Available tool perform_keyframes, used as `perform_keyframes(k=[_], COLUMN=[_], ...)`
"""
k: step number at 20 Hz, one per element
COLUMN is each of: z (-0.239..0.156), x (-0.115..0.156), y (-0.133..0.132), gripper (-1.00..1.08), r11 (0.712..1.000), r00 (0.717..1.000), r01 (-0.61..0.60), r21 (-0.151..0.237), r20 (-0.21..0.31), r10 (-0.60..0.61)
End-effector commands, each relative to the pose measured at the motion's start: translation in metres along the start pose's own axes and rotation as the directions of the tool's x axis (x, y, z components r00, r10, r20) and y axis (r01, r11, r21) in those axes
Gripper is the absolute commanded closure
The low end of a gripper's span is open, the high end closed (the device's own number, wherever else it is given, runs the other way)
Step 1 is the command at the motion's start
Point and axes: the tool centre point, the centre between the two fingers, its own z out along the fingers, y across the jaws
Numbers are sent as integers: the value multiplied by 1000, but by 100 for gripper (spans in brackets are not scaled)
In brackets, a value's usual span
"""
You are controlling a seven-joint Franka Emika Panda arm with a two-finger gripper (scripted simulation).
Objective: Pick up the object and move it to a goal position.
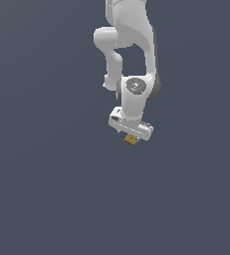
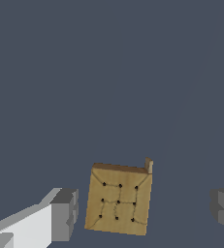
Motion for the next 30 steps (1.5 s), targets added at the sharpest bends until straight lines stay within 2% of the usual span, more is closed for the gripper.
perform_keyframes(k=[1,9,17,30], z=[6,16,20,66], x=[-8,-24,-26,-27], y=[-4,-10,-10,-10], gripper=[-92,-92,-92,-92], r11=[999,995,994,994], r00=[999,995,994,994], r01=[-37,-101,-105,-109], r21=[2,4,4,4], r20=[-1,-1,-1,-1], r10=[37,101,105,109])
